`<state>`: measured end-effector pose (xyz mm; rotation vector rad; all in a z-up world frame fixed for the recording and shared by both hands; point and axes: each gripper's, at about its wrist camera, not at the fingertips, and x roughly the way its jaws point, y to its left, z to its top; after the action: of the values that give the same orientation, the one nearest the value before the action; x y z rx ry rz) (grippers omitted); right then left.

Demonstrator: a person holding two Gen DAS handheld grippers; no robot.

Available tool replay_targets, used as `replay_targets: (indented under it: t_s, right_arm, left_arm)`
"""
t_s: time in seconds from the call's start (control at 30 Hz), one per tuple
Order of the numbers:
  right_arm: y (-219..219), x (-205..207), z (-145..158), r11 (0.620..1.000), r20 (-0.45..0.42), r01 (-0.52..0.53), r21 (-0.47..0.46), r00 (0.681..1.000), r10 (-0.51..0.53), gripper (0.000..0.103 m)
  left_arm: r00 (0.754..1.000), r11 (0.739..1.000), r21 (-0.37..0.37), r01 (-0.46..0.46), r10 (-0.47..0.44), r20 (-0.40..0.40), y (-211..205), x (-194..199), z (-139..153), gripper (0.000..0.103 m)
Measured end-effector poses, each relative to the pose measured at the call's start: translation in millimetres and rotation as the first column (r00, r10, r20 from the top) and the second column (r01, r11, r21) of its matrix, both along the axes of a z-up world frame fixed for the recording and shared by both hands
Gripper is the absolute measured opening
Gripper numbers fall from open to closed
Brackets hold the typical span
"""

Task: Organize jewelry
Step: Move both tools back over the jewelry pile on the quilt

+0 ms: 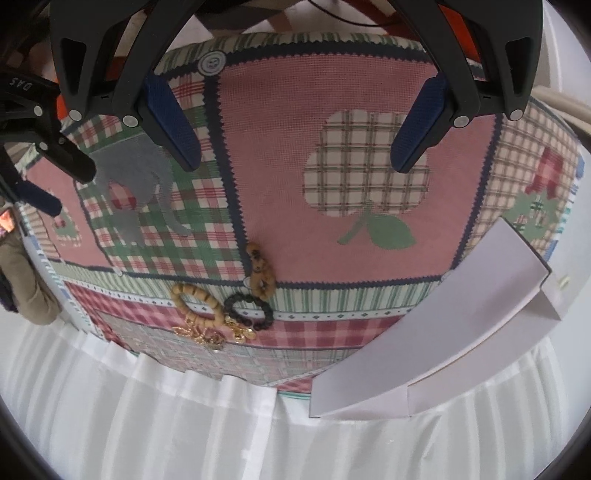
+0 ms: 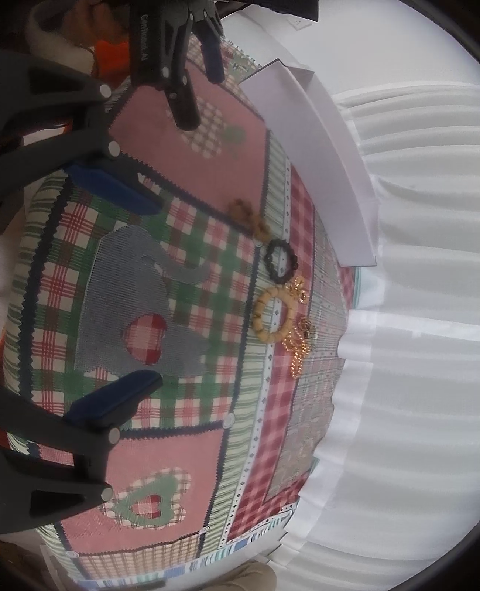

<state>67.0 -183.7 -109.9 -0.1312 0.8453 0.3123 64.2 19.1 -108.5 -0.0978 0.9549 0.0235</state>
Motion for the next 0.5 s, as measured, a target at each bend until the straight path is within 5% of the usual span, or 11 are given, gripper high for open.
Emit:
replay_targets:
  t_s: [0.5]
  right_arm:
    - [2.7, -0.7, -2.6, 1.0, -0.005, 0.004, -0.023, 1.0, -0.004, 0.088]
  left_arm:
    - [0.999, 0.999, 0.043, -0.027, 0.025, 0.043, 4.0, -3.4, 7.0, 0.102]
